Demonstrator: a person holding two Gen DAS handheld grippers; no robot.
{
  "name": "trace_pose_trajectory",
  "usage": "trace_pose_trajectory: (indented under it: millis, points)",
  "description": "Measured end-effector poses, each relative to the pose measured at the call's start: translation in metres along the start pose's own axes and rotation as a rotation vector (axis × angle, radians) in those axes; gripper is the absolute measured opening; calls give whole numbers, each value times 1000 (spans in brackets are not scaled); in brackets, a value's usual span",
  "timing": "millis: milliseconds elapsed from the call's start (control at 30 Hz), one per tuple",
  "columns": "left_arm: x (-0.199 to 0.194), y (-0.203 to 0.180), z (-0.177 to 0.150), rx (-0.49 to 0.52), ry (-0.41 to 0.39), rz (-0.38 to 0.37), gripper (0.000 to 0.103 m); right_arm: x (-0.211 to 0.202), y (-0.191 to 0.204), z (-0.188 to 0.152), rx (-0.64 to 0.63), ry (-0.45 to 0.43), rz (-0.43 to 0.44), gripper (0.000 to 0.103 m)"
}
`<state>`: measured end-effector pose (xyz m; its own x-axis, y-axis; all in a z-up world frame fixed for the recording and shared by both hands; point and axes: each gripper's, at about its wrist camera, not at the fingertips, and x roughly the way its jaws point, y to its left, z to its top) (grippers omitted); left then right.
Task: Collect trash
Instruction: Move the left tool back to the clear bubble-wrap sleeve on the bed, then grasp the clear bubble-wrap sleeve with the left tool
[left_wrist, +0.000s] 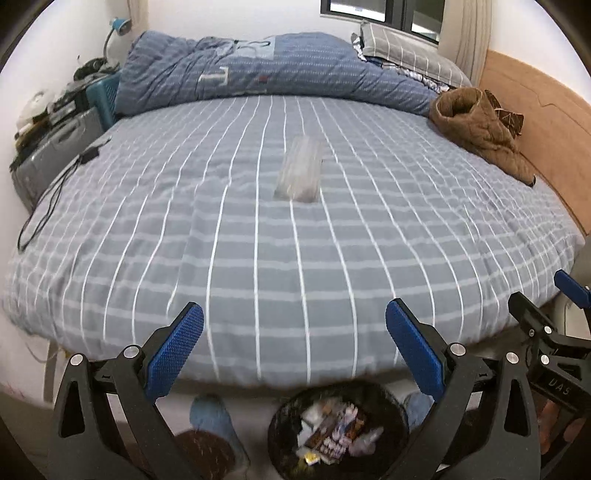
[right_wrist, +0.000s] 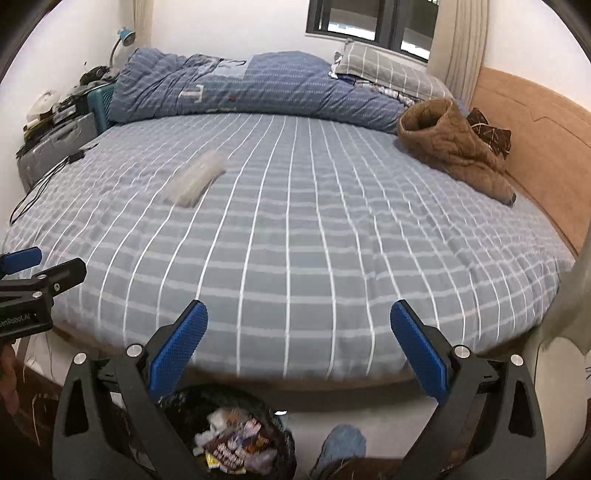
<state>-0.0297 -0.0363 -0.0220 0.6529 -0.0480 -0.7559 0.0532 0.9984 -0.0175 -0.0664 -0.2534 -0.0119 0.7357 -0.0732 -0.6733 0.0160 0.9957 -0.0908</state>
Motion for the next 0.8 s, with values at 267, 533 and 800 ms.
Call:
trace_pose_trajectory:
  millis: [267,533,800]
  points:
    - [54,-5,53,18,9,6,97,48,-10,57,-5,-44,9,95]
    - [123,-5,98,11,29,13,97,101,-20,87,8,-40,45,95]
    - [175,-8,120,10,45,13,96,145,-33,80,13,14,32,95]
